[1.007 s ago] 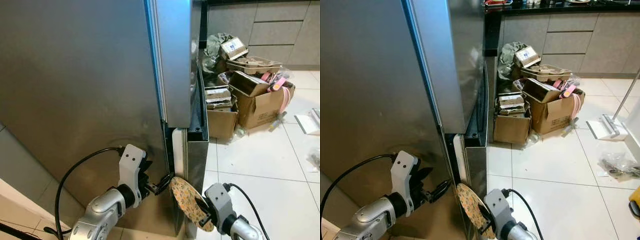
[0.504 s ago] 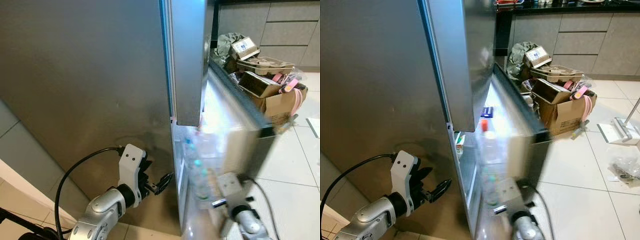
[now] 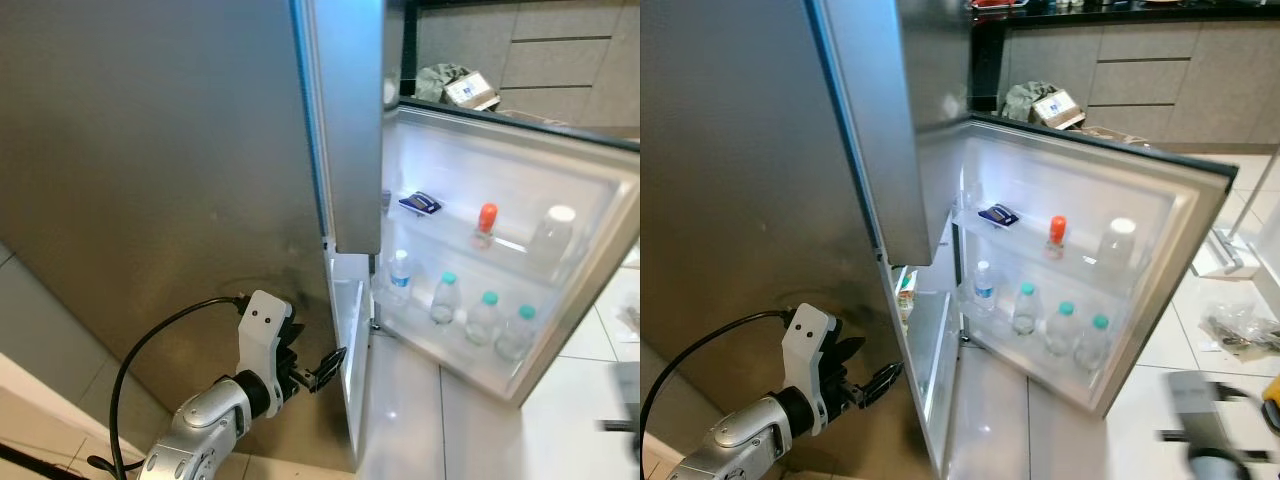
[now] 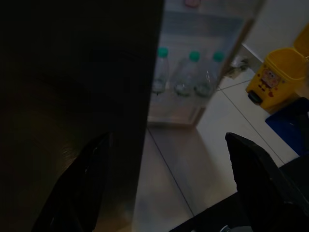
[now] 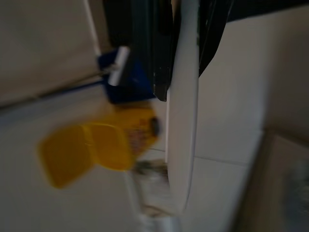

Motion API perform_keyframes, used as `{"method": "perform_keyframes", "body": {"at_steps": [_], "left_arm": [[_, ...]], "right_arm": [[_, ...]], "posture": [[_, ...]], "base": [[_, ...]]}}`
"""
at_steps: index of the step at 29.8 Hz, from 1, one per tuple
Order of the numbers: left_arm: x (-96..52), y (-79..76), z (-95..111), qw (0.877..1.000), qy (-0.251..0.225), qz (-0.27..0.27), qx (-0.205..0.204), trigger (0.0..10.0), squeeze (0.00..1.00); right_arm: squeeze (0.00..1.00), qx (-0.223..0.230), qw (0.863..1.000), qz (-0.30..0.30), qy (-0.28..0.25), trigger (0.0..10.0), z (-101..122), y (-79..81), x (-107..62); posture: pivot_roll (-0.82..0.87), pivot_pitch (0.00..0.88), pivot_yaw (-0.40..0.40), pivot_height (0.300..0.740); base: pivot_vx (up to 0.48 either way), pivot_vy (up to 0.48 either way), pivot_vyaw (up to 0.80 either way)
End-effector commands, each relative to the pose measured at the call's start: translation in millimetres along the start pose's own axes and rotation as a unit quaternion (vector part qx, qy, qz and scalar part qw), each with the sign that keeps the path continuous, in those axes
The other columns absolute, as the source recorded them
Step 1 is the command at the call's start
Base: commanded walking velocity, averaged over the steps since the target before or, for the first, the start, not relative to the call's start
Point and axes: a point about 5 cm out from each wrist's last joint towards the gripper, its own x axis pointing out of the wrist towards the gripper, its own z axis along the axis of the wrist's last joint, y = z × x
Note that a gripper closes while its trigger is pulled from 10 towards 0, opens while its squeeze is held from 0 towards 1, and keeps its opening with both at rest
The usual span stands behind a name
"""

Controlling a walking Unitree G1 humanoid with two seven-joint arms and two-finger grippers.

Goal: Restocking fridge

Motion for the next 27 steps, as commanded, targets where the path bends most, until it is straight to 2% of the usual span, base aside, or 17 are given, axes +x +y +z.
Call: {"method": "perform_keyframes", "body": {"at_steps": [1, 2, 3, 4, 6, 7, 9, 10, 12, 13, 15, 16, 18, 23, 24, 26, 27], "left_arm": [[-0.3, -0.9, -2.7, 1.000, 0.009, -0.004, -0.001, 10.0, 0.00], [0.3, -1.2, -2.7, 1.000, 0.009, -0.005, -0.001, 10.0, 0.00], [1.0, -1.3, -2.4, 1.000, 0.009, -0.005, 0.000, 10.0, 0.00], [1.0, -1.3, -2.4, 1.000, 0.009, -0.005, 0.000, 10.0, 0.00], [1.7, -0.9, -1.9, 1.000, 0.009, -0.006, 0.002, 10.0, 0.00], [1.7, -0.9, -1.9, 1.000, 0.009, -0.006, 0.002, 10.0, 0.00], [1.5, 2.0, -2.3, 1.000, 0.010, 0.004, 0.009, 10.0, 0.00], [1.5, 2.0, -2.3, 1.000, 0.010, 0.004, 0.009, 10.0, 0.00], [1.4, 7.5, -4.1, 0.999, 0.012, 0.028, 0.016, 10.0, 0.00], [1.4, 7.5, -4.1, 0.999, 0.012, 0.028, 0.016, 10.0, 0.00], [1.6, 19.4, -12.6, 0.996, 0.027, 0.082, 0.031, 10.0, 0.00], [1.6, 19.4, -12.6, 0.996, 0.027, 0.082, 0.031, 10.0, 0.00], [0.6, 25.8, -22.2, 0.992, 0.042, 0.110, 0.048, 10.0, 0.00], [-3.1, 25.6, -39.0, 0.989, 0.068, 0.110, 0.065, 10.0, 0.00], [-5.7, 31.1, -54.2, 0.984, 0.087, 0.137, 0.068, 10.0, 0.00], [-6.3, 32.7, -57.4, 0.983, 0.091, 0.145, 0.067, 10.0, 0.00], [-8.0, 39.2, -64.5, 0.978, 0.096, 0.176, 0.064, 10.0, 0.00]], "right_arm": [[0.00, 0.005, 0.999, 0.033, -0.019, 10.0, 7.0, 18.6, -2.4], [0.00, 0.006, 0.999, 0.044, -0.026, 10.0, 9.9, 24.7, -3.2], [0.00, 0.009, 0.997, 0.065, -0.035, 10.0, 13.2, 39.3, -6.5], [0.00, 0.009, 0.997, 0.065, -0.035, 10.0, 13.2, 39.3, -6.5], [0.00, 0.017, 0.994, 0.102, -0.047, 10.0, 18.1, 64.2, -13.9], [0.00, 0.017, 0.994, 0.102, -0.047, 10.0, 18.1, 64.2, -13.9], [0.00, 0.041, 0.986, 0.149, -0.062, 10.0, 24.5, 91.3, -24.5], [0.00, 0.041, 0.986, 0.149, -0.062, 10.0, 24.5, 91.3, -24.5], [0.00, 0.070, 0.977, 0.187, -0.073, 10.0, 30.9, 110.6, -33.4], [0.00, 0.070, 0.977, 0.187, -0.073, 10.0, 30.9, 110.6, -33.4], [0.00, 0.113, 0.958, 0.246, -0.091, 10.0, 41.8, 136.3, -47.8], [0.00, 0.113, 0.958, 0.246, -0.091, 10.0, 41.8, 136.3, -47.8], [0.00, 0.134, 0.943, 0.287, -0.100, 10.0, 48.0, 157.7, -62.8], [0.00, 0.137, 0.933, 0.321, -0.091, 10.0, 44.9, 177.4, -79.5], [0.00, 0.128, 0.929, 0.339, -0.070, 10.0, 33.3, 188.7, -92.2], [0.00, 0.125, 0.929, 0.342, -0.066, 10.0, 30.5, 190.7, -94.8], [0.00, 0.121, 0.927, 0.351, -0.056, 10.0, 23.7, 194.3, -100.7]], "posture": [[-0.09, 0.051, 0.065, 0.737], [-0.09, 0.051, 0.065, 0.737], [-0.09, 0.049, 0.069, 0.737], [-0.09, 0.049, 0.069, 0.737], [-0.08, 0.048, 0.072, 0.737], [-0.08, 0.048, 0.072, 0.737], [-0.08, 0.049, 0.075, 0.737], [-0.08, 0.049, 0.075, 0.737], [-0.07, 0.048, 0.075, 0.737], [-0.07, 0.048, 0.075, 0.737], [-0.07, 0.047, 0.073, 0.737], [-0.07, 0.047, 0.073, 0.737], [-0.07, 0.047, 0.067, 0.737], [-0.07, 0.049, 0.062, 0.737], [-0.07, 0.053, 0.059, 0.737], [-0.07, 0.053, 0.059, 0.737], [-0.06, 0.057, 0.058, 0.737]], "base": [[0.000, 0.000, 0.00], [0.000, 0.000, 0.00], [0.000, 0.000, 0.00], [0.000, 0.000, 0.00], [0.000, 0.000, 0.00], [0.000, 0.000, 0.00], [0.000, 0.000, 0.00], [0.000, 0.000, 0.00], [0.000, 0.000, 0.00], [0.000, 0.000, 0.00], [0.000, 0.000, 0.00], [0.000, 0.000, 0.00], [0.000, 0.000, 0.00], [0.000, 0.000, 0.00], [0.000, 0.000, 0.00], [0.000, 0.000, 0.00], [0.000, 0.000, 0.00]]}}
